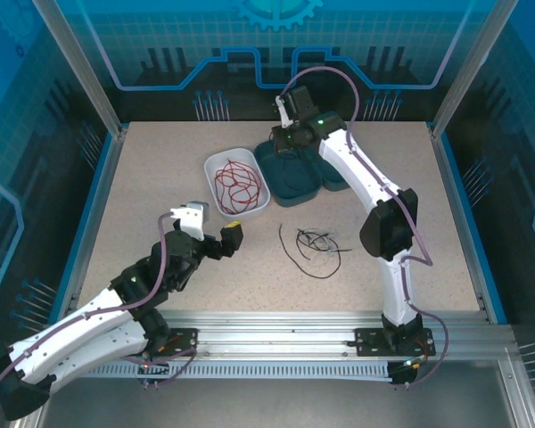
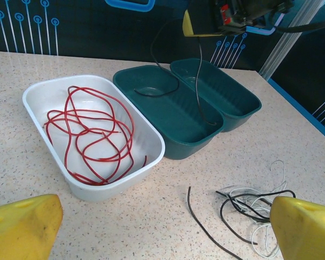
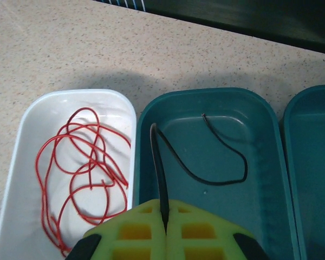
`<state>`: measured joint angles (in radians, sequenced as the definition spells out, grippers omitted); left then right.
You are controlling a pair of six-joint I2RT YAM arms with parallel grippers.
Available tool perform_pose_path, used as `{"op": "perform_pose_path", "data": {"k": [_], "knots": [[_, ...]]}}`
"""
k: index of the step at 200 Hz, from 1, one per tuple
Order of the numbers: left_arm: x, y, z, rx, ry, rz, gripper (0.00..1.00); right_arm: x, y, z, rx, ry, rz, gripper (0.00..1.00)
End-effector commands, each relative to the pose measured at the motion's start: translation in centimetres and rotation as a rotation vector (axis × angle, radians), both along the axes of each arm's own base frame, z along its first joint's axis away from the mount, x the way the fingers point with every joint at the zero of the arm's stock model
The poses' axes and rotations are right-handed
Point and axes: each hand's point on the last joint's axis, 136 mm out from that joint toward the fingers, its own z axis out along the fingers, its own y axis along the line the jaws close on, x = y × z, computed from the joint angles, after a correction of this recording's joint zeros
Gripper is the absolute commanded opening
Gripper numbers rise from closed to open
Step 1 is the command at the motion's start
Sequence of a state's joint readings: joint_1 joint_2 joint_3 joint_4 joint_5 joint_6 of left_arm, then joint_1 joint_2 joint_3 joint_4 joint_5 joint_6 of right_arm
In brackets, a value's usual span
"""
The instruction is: Untangle the cables
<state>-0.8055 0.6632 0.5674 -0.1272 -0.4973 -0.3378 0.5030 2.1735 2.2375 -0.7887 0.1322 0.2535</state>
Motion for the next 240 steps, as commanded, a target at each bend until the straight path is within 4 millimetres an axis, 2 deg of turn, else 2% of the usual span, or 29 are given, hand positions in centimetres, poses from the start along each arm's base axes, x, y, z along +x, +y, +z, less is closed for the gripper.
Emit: {"op": "perform_pose_path", "data": {"k": [1,51,76,85,87,91,175,208,220,240], "knots": [[0.1,0.4,0.2,0.018,-0.024,0.016,0.99,1.9,-0.1,-0.3,-0.023,-0.054,-0.023,0.00],[0.1,0.5,0.0,0.030,-0.023,0.018,0.99,3.3,0.0,-4.2,-0.060,-0.037,-0.014,0.00],[0.2,0.5,-0.3,0.033,-0.022,0.015,0.99,3.6,-0.1,-6.8,-0.092,-0.003,-0.013,0.00],[0.2,0.5,-0.4,0.035,-0.019,0.016,0.99,3.7,-0.4,-7.0,-0.098,0.000,-0.019,0.00],[0.2,0.5,-0.4,0.036,-0.019,0.017,0.99,3.8,-0.4,-8.2,-0.108,0.019,-0.019,0.00],[0.2,0.5,-0.4,0.036,-0.019,0.017,0.99,3.8,-0.5,-8.8,-0.114,0.029,-0.023,0.00],[0.1,0.5,-0.8,0.041,-0.009,0.014,0.99,3.7,-2.4,-15.3,-0.141,0.164,-0.062,0.00],[0.1,0.4,-0.8,0.041,-0.007,0.010,0.99,3.5,-3.2,-15.6,-0.168,0.180,-0.075,0.06],[0.1,0.4,-0.8,0.040,-0.005,0.012,0.99,3.3,-3.3,-15.0,-0.172,0.174,-0.077,0.09],[0.1,0.4,-0.8,0.039,-0.002,0.009,0.99,3.1,-3.7,-13.1,-0.176,0.151,-0.082,0.21]]}}
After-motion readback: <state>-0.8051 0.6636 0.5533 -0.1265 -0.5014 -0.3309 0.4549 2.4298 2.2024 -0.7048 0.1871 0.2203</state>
